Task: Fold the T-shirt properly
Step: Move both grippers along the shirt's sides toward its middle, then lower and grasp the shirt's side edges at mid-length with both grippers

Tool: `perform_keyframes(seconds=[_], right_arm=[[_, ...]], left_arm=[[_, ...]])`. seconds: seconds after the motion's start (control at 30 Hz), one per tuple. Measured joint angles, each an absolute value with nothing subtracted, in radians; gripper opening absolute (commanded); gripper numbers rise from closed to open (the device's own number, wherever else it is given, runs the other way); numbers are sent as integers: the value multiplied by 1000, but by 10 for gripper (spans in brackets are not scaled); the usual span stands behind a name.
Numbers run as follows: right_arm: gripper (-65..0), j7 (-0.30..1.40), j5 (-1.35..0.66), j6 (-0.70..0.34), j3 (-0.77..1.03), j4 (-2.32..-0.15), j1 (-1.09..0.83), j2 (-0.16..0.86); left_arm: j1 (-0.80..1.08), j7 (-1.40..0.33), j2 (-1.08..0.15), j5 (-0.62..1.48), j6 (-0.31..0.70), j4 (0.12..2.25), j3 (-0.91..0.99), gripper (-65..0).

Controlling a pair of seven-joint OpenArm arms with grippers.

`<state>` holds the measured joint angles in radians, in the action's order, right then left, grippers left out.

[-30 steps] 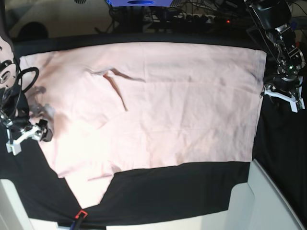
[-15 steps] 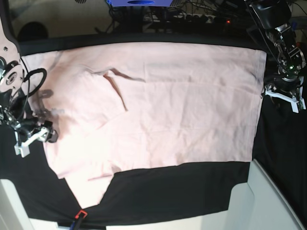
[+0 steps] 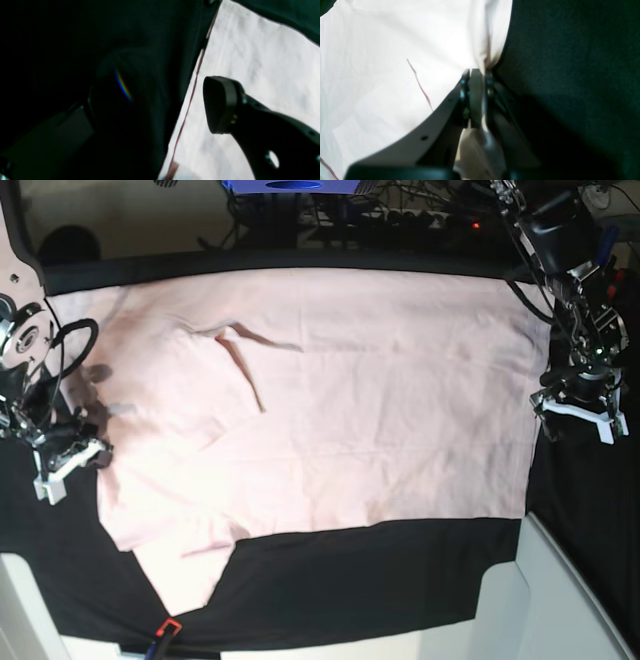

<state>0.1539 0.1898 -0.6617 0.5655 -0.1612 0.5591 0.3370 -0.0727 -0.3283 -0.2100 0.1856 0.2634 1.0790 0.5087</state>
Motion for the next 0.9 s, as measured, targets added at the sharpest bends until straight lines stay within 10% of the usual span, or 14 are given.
perform_keyframes(seconds=[0.9], right_arm=[[-625,154,183,-673,569,-210,521,334]], left_arm=[[-206,-323,-285,185,273,765,424,-116]])
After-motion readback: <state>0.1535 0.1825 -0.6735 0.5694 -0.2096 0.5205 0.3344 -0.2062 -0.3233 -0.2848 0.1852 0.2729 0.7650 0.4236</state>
